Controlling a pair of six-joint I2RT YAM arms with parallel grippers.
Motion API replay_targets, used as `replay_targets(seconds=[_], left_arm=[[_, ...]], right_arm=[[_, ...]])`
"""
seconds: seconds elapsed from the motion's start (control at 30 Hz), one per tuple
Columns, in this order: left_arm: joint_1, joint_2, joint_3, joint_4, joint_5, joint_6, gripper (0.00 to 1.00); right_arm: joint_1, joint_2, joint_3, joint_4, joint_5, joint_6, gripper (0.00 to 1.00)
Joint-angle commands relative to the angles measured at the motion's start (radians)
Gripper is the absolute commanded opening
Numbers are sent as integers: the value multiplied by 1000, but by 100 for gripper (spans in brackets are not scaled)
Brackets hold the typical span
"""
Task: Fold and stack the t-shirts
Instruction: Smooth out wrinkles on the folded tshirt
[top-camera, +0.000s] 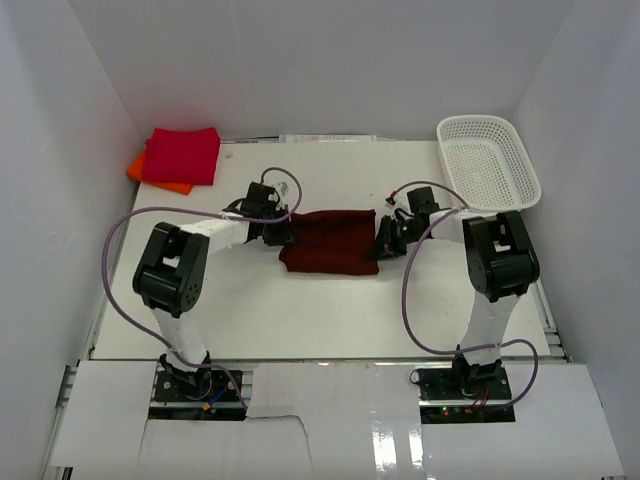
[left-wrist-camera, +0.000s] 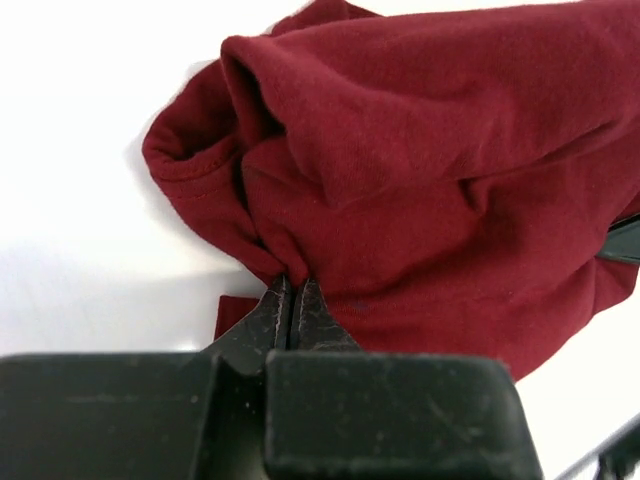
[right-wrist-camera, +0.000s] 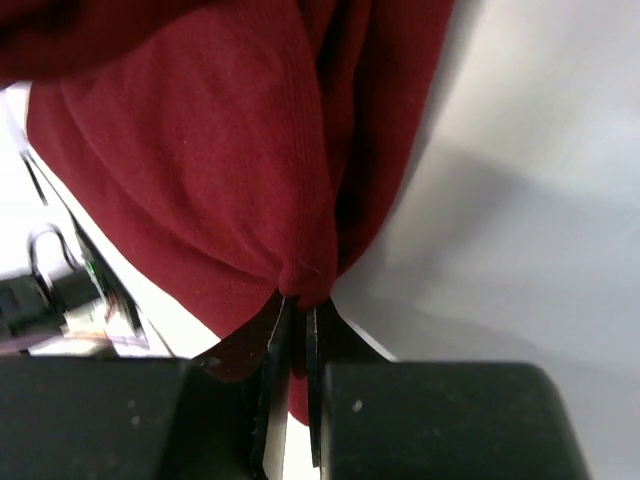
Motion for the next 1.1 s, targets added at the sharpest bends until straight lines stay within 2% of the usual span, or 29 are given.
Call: replay_targets(seconds=[0.0, 0.1, 0.3, 0.33, 0.37, 0.4, 0.47, 0.53, 0.57, 0.7, 0.73, 0.9, 0.97, 1.07], left_arm=[[-49, -165, -117, -68, -28, -67, 0], [-81, -291, -220, -91, -73, -113, 0], [-89, -412, -317, -122, -83, -151, 0], [-89, -415, -319, -125, -88, -151, 0], [-89, -417, -319, -132, -93, -151, 0], [-89, -417, -313, -137, -96, -157, 5], [-89, -425, -300, -145, -132, -163, 21], [-89, -434, -276, -161, -186, -171, 22], [-86, -440, -262, -189, -262, -182, 24], [-78, -469, -191, -224, -361, -199, 25], [-77, -472, -165, -227, -361, -196, 26], [-75, -455, -119, -272, -323, -202, 51], [-75, -495, -131, -266, -318, -211, 51], [-75, -588, -199, -153, -161, -190, 50]], right_arm=[[47, -126, -132, -52, 56, -42, 8], [62, -247, -327, -25, 61, -30, 8], [61, -433, -484, 9, 72, -2, 10], [61, -445, -491, 8, 70, -2, 17], [61, -468, -501, 5, 72, -3, 36], [62, -481, -504, -5, 93, -6, 42], [61, -527, -501, -17, 137, -13, 47], [61, -562, -488, -52, 171, -20, 48], [61, -570, -469, -67, 202, -25, 48], [61, -593, -433, -123, 236, -45, 49], [59, -602, -430, -130, 236, -48, 49], [59, -642, -396, -156, 202, -43, 49], [59, -656, -378, -172, 169, -43, 49], [61, -671, -353, -160, 100, -33, 44]])
